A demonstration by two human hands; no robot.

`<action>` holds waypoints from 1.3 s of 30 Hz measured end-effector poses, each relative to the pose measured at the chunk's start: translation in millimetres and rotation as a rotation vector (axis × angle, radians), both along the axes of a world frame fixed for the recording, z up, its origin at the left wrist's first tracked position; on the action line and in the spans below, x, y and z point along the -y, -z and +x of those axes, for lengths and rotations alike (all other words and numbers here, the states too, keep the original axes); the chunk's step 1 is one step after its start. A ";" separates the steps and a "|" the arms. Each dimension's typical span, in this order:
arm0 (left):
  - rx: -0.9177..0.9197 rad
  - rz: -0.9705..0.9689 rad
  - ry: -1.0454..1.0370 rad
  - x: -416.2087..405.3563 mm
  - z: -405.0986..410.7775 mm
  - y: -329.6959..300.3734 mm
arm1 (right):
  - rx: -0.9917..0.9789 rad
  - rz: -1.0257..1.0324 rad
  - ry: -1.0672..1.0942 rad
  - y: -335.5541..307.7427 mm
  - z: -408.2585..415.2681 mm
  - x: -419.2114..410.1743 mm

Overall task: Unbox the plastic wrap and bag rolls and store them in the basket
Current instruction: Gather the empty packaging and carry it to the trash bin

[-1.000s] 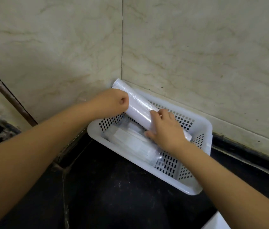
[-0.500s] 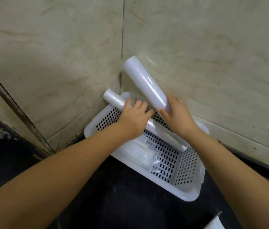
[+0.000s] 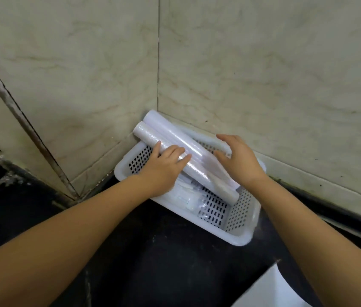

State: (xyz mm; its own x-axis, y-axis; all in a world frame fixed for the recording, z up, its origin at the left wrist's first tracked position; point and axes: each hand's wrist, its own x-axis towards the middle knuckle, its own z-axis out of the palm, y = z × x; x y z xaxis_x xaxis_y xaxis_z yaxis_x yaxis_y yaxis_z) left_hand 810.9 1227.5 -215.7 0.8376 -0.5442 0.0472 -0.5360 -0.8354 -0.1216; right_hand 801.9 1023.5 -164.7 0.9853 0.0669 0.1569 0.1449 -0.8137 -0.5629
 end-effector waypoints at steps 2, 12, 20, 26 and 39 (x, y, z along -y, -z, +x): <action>-0.079 -0.086 -0.025 3.5 -13.0 -12.0 | 0.004 -0.001 0.022 -16.2 -38.4 29.6; -0.297 -0.685 0.129 71.7 -237.8 -30.9 | -0.768 -0.246 0.195 12.4 -276.5 159.3; -0.417 -0.093 -0.222 105.5 -340.5 33.9 | -0.558 -0.362 0.209 59.6 -407.6 159.2; -0.328 -0.361 -0.237 108.9 -363.5 -2.1 | -0.401 -0.129 0.350 27.3 -455.4 182.1; -0.472 -0.358 0.567 289.9 -500.8 -49.3 | -0.149 0.210 1.074 -28.0 -750.0 216.5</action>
State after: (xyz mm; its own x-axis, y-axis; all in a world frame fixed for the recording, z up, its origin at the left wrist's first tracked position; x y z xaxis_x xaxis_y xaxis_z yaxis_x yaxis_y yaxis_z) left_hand 310.1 937.5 -166.3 0.4148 -0.9099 0.0098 -0.8168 -0.3675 0.4448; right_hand 51.9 807.0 -136.7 0.5250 -0.8489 -0.0605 -0.6608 -0.3618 -0.6576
